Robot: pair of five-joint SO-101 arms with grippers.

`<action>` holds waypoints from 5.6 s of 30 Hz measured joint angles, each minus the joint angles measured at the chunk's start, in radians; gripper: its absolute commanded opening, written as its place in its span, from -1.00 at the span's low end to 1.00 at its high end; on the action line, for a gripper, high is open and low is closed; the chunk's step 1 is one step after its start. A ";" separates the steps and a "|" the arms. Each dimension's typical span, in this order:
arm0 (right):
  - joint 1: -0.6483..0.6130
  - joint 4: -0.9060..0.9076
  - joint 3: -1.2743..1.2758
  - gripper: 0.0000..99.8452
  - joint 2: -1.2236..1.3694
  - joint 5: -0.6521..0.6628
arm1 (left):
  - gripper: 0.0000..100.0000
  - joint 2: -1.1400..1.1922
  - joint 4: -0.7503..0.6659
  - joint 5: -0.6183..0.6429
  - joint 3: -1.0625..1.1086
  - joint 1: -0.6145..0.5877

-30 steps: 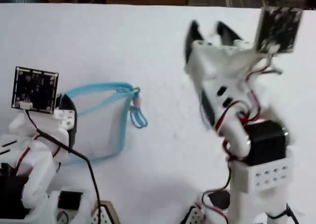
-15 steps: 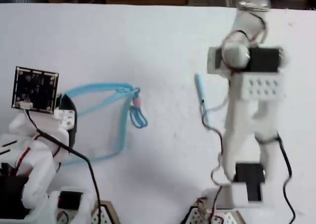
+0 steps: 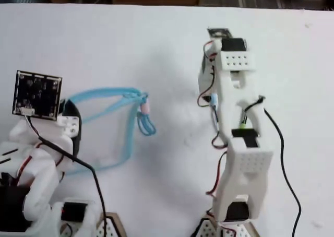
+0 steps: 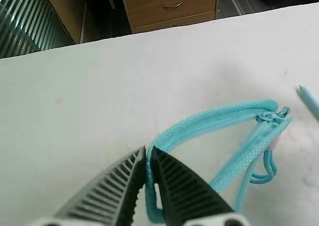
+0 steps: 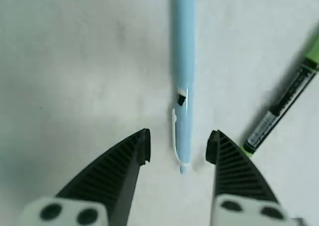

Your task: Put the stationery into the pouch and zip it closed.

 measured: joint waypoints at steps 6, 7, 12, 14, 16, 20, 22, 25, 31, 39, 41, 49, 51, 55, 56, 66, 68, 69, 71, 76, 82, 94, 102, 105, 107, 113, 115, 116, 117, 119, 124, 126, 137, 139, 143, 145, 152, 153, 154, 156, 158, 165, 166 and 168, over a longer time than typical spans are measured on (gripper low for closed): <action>-0.006 -0.101 -0.103 -0.62 0.080 0.104 | -0.95 0.000 0.000 0.000 0.000 0.000; -0.008 -0.115 -0.117 -0.62 0.097 0.118 | -0.95 0.000 0.000 0.000 0.000 0.000; -0.014 -0.152 -0.192 -0.62 0.232 0.141 | -0.95 0.000 0.000 0.000 0.000 0.000; -0.014 -0.153 -0.235 -0.62 0.287 0.143 | -0.95 0.000 0.000 0.000 0.000 0.000; -0.012 -0.153 -0.279 -0.62 0.341 0.143 | -0.95 0.000 0.000 0.000 0.000 0.000; -0.014 -0.138 -0.365 -0.63 0.411 0.143 | -0.95 0.000 0.000 0.000 0.000 -0.002; -0.014 -0.112 -0.404 -0.71 0.434 0.143 | -0.95 0.000 0.000 0.000 0.000 -0.002; -0.005 -0.083 -0.453 -0.93 0.451 0.143 | -0.95 0.000 0.000 0.000 0.000 -0.002; -0.015 0.000 -0.528 -0.97 0.457 0.144 | -0.95 0.000 0.000 -0.003 0.000 -0.002; -0.021 0.091 -0.681 -0.97 0.417 0.110 | -0.95 0.000 0.000 -0.003 0.000 -0.002; -0.023 0.091 -0.654 -0.97 0.347 0.109 | -0.95 0.000 0.000 -0.003 0.000 -0.002; -0.097 0.094 -0.196 -0.97 -0.132 0.087 | -0.95 0.000 0.000 -0.003 0.000 -0.002; -0.110 0.094 -0.038 -0.97 -0.276 0.084 | -0.95 0.000 0.000 -0.003 0.000 -0.002; -0.138 0.094 0.278 -0.97 -0.555 0.084 | -0.95 0.000 0.000 -0.003 0.000 -0.002; -0.146 0.094 0.358 -0.97 -0.623 0.084 | -0.95 0.000 0.000 -0.003 0.000 -0.002; -0.325 -0.026 0.994 -0.97 -1.040 0.081 | -0.95 0.000 0.000 -0.003 0.000 -0.002; -0.341 -0.120 1.069 -0.97 -1.068 0.081 | -0.95 0.000 0.000 -0.003 0.000 -0.002; -0.345 -0.187 1.097 -0.97 -1.080 0.081 | -0.95 0.000 0.000 -0.003 0.000 -0.002; -0.351 -0.315 1.148 -0.97 -1.111 0.081 | -0.95 0.000 0.000 -0.003 0.000 -0.002; -0.354 -0.591 1.201 -0.97 -1.201 0.063 | -0.95 0.000 0.000 -0.003 0.000 -0.002; -0.356 -0.812 1.204 -0.97 -1.329 -0.041 | -0.95 0.000 0.000 -0.003 0.000 -0.002; -0.361 -1.404 1.204 -0.97 -1.640 -0.180 | -0.95 0.000 0.000 -0.003 0.000 -0.002; -0.506 -1.505 1.223 -0.97 -1.669 -0.284 | -0.95 0.000 0.000 -0.003 0.000 -0.002; -0.514 -1.524 1.243 -0.97 -1.617 -0.330 | -0.95 0.000 0.000 -0.003 0.000 -0.002; -0.520 -1.554 1.244 -0.97 -1.591 -0.350 | -0.95 0.000 0.000 -0.003 0.000 -0.002; -0.546 -1.653 1.244 -0.97 -1.494 -0.362 | -0.95 0.000 0.000 -0.003 0.000 -0.002; -0.592 -1.657 1.244 -0.97 -1.479 -0.364 | -0.95 0.000 0.000 -0.003 0.000 -0.002; -0.615 -1.657 1.244 -0.97 -1.473 -0.364 | -0.95 0.000 0.000 -0.003 0.000 -0.002; -0.634 -1.657 1.244 -0.97 -1.467 -0.364 | -0.95 0.000 0.000 -0.003 0.000 -0.002; -0.661 -1.659 1.244 -0.97 -1.455 -0.364 | -0.95 0.000 0.000 -0.003 0.000 -0.002; -0.684 -1.645 1.246 -0.97 -1.435 -0.364 | -0.95 0.000 0.000 -0.003 0.000 -0.002; -0.703 -1.605 1.275 -0.97 -1.427 -0.364 | -0.95 0.000 0.000 -0.003 0.000 -0.002; -0.752 -1.438 1.367 -0.73 -1.424 -0.313 | -0.95 0.000 0.000 -0.003 0.000 -0.002; -0.764 -1.409 1.367 -0.64 -1.424 -0.310 | -0.95 0.000 0.000 -0.003 0.000 -0.002; -0.795 -1.367 1.367 -0.62 -1.461 -0.307 | -0.95 0.000 0.000 -0.003 0.000 -0.002; -0.792 -1.356 1.367 -0.62 -1.487 -0.307 | -0.95 0.000 0.000 -0.003 0.000 -0.002; -0.692 -1.312 1.289 -0.62 -1.525 -0.307 | -0.95 0.000 0.000 -0.003 0.000 -0.002; -0.654 -1.292 1.257 -0.62 -1.525 -0.307 | -0.95 0.000 0.000 -0.003 0.000 -0.002; -0.611 -1.267 1.221 -0.62 -1.525 -0.307 | -0.95 0.000 0.000 -0.003 0.000 -0.002; -0.517 -1.203 1.157 -0.63 -1.525 -0.307 | -0.95 0.000 0.000 -0.003 0.000 -0.002; -0.440 -1.128 1.096 -0.63 -1.502 -0.307 | -0.95 0.000 0.000 -0.003 0.000 -0.002; -0.255 -0.931 0.913 -0.89 -1.379 -0.307 | -0.95 0.000 0.000 -0.003 0.000 -0.002; -0.212 -0.896 0.884 -0.83 -1.346 -0.307 | -0.95 0.000 0.000 -0.003 0.000 -0.002; -0.123 -0.819 0.818 -0.64 -1.272 -0.307 | -0.95 0.000 0.000 -0.003 0.000 -0.002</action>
